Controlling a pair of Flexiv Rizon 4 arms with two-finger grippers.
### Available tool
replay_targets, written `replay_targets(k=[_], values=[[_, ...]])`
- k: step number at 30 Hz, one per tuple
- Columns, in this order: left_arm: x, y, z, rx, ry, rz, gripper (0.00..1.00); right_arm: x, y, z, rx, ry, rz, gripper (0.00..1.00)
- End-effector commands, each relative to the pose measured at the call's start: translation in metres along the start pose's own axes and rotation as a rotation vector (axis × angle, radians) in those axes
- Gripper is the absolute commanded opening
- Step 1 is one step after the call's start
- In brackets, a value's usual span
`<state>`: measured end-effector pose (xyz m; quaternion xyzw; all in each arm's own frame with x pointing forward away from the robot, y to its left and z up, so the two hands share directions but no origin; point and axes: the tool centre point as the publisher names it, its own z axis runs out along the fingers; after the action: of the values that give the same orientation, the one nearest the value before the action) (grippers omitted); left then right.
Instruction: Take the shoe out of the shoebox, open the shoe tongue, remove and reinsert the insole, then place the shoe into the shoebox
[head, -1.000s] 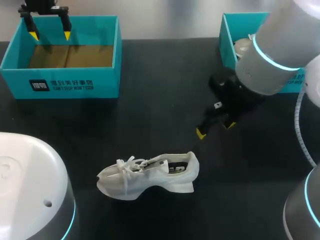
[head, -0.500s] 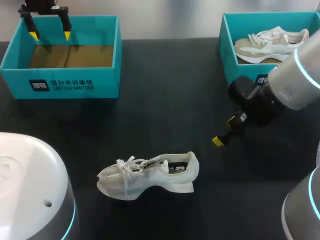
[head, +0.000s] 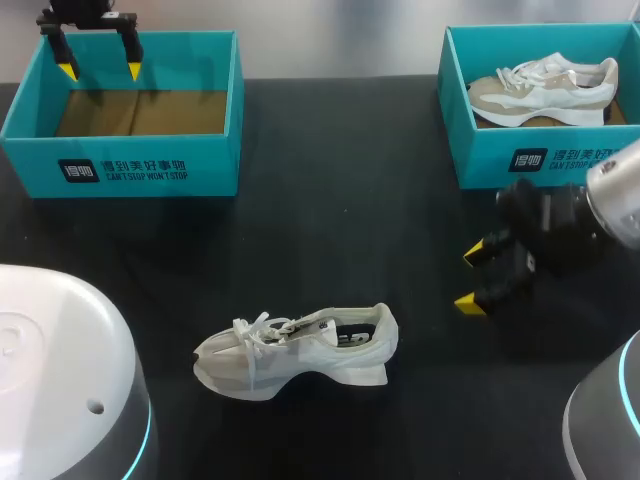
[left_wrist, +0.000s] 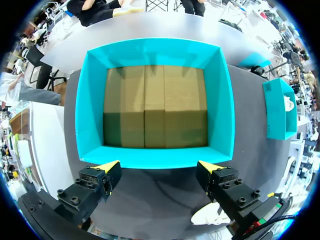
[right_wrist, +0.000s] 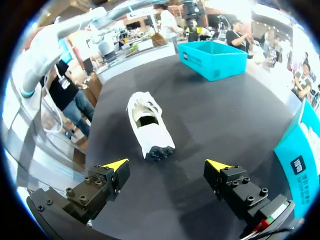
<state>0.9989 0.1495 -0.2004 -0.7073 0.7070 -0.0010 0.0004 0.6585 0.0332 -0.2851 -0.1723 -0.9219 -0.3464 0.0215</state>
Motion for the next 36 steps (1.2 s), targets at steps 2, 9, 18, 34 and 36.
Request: replay_targets(k=[2,9,18,34,36], values=[[0.000,0.000,0.000,-0.001,0.000,0.000,1.00,0.009,-0.019,0.005,-0.344,-0.022,-0.062,1.00],[0.000,0.000,0.000,-0.001,0.000,0.000,1.00,0.009,-0.021,0.007,-0.348,0.016,-0.086,1.00],[0.000,0.000,0.000,-0.001,0.000,0.000,1.00,0.003,-0.030,0.013,-0.370,0.024,-0.109,1.00],[0.000,0.000,0.000,-0.001,0.000,0.000,1.00,-0.008,-0.076,0.038,-0.422,0.039,-0.266,1.00],[0.000,0.000,0.000,-0.001,0.000,0.000,1.00,-0.008,-0.076,0.038,-0.422,0.039,-0.266,1.00]])
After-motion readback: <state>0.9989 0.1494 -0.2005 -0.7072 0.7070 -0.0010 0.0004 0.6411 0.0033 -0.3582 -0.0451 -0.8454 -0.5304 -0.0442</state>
